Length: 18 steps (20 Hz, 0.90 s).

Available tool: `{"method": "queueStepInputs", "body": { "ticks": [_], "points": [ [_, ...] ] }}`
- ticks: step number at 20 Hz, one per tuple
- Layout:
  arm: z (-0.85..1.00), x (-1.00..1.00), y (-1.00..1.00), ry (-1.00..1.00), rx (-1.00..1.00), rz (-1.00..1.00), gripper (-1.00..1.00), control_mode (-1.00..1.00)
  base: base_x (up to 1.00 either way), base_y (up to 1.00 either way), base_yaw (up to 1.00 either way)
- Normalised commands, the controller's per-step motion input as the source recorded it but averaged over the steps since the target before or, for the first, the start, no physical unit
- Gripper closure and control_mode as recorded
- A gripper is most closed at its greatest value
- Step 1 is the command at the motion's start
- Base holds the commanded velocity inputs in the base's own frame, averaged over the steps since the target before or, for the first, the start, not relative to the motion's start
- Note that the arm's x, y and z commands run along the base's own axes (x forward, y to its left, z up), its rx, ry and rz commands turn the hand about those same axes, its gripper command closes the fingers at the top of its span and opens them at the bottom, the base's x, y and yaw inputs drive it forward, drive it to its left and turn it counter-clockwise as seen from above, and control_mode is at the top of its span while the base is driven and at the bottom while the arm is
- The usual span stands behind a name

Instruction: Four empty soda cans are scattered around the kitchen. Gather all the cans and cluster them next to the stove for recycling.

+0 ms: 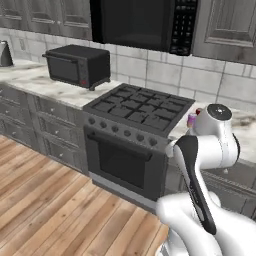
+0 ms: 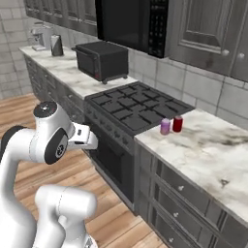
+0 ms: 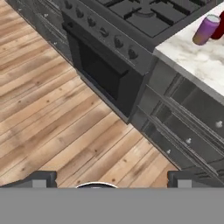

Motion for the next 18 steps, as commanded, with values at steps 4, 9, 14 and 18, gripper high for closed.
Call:
{"method": "queueStepInputs", "body": {
  "ticks": [4, 9, 14, 18],
  "points": [
    [0.00, 0.00, 0.00, 0.00, 0.00, 0.00, -1.00, 1.00, 0.00, 0.29, 0.48],
    [0.00, 0.00, 0.00, 0.00, 0.00, 0.00, -1.00, 1.00, 0.00, 0.30, 0.48],
    [0.00, 0.00, 0.00, 0.00, 0.00, 0.00, -1.00, 1.00, 0.00, 0.32, 0.46],
    [0.00, 0.00, 0.00, 0.00, 0.00, 0.00, -1.00, 1.00, 0.07, 0.33, 0.43]
  ]
}}
